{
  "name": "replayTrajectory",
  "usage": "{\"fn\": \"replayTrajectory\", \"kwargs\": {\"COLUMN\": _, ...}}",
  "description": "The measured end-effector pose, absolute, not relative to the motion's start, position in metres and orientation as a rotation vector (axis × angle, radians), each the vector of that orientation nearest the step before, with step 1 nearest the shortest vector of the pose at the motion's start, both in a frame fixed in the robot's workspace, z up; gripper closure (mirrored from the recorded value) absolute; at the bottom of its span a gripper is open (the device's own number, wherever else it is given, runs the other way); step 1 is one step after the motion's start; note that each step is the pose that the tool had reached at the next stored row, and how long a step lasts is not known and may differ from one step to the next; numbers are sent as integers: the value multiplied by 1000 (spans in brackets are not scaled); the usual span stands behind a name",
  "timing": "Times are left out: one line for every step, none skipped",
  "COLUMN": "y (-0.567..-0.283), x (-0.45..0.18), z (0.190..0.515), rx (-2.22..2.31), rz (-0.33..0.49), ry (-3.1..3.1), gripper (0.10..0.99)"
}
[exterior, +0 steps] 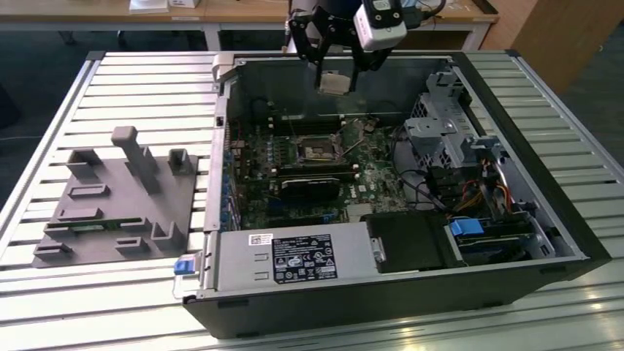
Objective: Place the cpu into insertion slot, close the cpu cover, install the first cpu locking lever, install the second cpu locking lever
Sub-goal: 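Place the cpu into insertion slot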
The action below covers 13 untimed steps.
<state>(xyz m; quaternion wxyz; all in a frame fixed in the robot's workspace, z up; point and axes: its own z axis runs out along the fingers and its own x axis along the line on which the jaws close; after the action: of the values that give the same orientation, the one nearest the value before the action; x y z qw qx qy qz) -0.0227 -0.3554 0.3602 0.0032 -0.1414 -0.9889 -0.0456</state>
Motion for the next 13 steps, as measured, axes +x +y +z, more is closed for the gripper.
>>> {"fn": "replayTrajectory", "kwargs": {"y": -355, "x": -23, "z": 360, "rx": -452, "rz": -143, "ry": -3099, "gripper": 549}}
{"fn": "replayTrajectory", "kwargs": {"y": -355, "x": -23, "z": 360, "rx": -461, "rz": -143, "ry": -3098, "gripper": 549}}
{"fn": "replayTrajectory", "kwargs": {"y": -355, "x": -23, "z": 360, "rx": -468, "rz": -143, "ry": -3097, "gripper": 549}}
{"fn": "replayTrajectory", "kwargs": {"y": -355, "x": -23, "z": 360, "rx": -477, "rz": -143, "ry": -3096, "gripper": 549}}
{"fn": "replayTrajectory", "kwargs": {"y": -355, "x": -23, "z": 360, "rx": -485, "rz": -143, "ry": -3095, "gripper": 549}}
{"fn": "replayTrajectory", "kwargs": {"y": -355, "x": -23, "z": 360, "rx": -492, "rz": -143, "ry": -3094, "gripper": 549}}
{"fn": "replayTrajectory", "kwargs": {"y": -355, "x": -23, "z": 360, "rx": -500, "rz": -143, "ry": -3093, "gripper": 549}}
{"fn": "replayTrajectory", "kwargs": {"y": -355, "x": -23, "z": 360, "rx": -508, "rz": -143, "ry": -3092, "gripper": 549}}
{"fn": "replayTrajectory", "kwargs": {"y": -355, "x": -23, "z": 360, "rx": -515, "rz": -143, "ry": -3091, "gripper": 549}}
{"fn": "replayTrajectory", "kwargs": {"y": -355, "x": -23, "z": 360, "rx": -523, "rz": -143, "ry": -3090, "gripper": 549}}
{"fn": "replayTrajectory", "kwargs": {"y": -355, "x": -23, "z": 360, "rx": -531, "rz": -143, "ry": -3089, "gripper": 549}}
{"fn": "replayTrajectory", "kwargs": {"y": -355, "x": -23, "z": 360, "rx": -538, "rz": -143, "ry": -3088, "gripper": 549}}
{"fn": "replayTrajectory", "kwargs": {"y": -355, "x": -23, "z": 360, "rx": -544, "rz": -143, "ry": -3087, "gripper": 549}}
